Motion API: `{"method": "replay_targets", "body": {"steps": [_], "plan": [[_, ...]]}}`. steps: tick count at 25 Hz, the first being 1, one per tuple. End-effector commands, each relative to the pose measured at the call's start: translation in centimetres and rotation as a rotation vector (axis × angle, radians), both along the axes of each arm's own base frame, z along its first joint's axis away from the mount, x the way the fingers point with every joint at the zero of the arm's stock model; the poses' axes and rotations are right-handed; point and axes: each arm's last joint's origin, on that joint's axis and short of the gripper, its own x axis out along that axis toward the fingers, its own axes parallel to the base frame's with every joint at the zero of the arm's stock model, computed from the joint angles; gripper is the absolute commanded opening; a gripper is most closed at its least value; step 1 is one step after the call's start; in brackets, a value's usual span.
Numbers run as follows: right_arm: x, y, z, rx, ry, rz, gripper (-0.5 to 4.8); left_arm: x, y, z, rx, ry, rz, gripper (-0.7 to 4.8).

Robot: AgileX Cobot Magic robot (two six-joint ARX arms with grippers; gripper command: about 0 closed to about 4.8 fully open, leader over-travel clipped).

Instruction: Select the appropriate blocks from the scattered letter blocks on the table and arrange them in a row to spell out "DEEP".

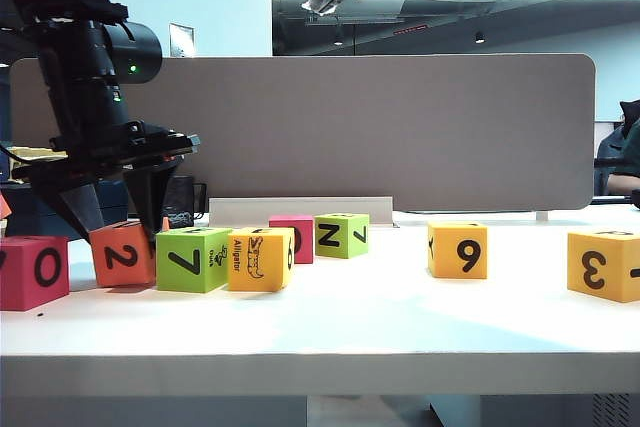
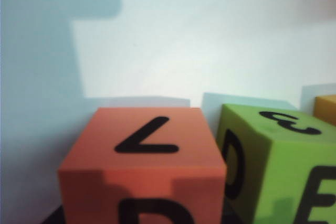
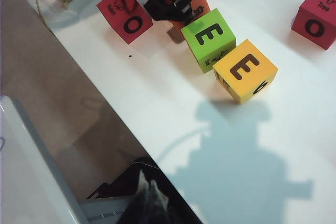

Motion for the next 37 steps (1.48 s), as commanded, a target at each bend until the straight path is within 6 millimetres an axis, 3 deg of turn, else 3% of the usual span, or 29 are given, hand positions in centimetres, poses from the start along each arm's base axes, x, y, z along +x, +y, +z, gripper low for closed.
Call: {"method": "replay_targets", "body": {"steps": [1,6,8,16,21,26,30,32,37], "plan": [[0.0,0.0,0.2,0.005,-0.008,0.001,-0.01,0.1,-0.1,0.1,0.003,-0.012,-0.003,2.78],[0.0,0.0,0.2,0.005,-0.008,0.001,-0.01,0.1,-0.1,0.1,0.004,-0.009,-0.003,2.81],[0.0,0.0,0.2,0.005,-0.008,0.001,-0.01,0.0,-0.1,0.1,0.001,-0.008,-0.004,3.24],[0.0,0.0,0.2,0.005,-0.008,0.001,-0.01,0.0,-0.1,0.2,-0.001,-0.008,-0.005,3.46],[0.0,0.0,0.2,0.005,-0.008,0.001,-0.01,0.5,-0.2,1.9,-0.009,-0.032,-0.006,3.46],[0.0,0.0,0.2,0.005,-0.008,0.001,-0.01,1.7,-0.3,5.8,-0.01,-0.138,0.006,3.43],[0.1,-0.1,0.2,-0.025,-0.029,-0.03,-0.01,1.8,0.0,6.7,0.025,-0.156,0.024,3.4],[0.5,-0.7,0.0,-0.105,-0.082,-0.125,-0.02,1.8,-0.2,7.4,-0.002,-0.155,0.014,3.4],[1.4,-2.2,-0.2,-0.144,-0.065,-0.19,-0.01,1.4,-2.2,7.7,-0.11,-0.147,-0.069,3.4]]}}
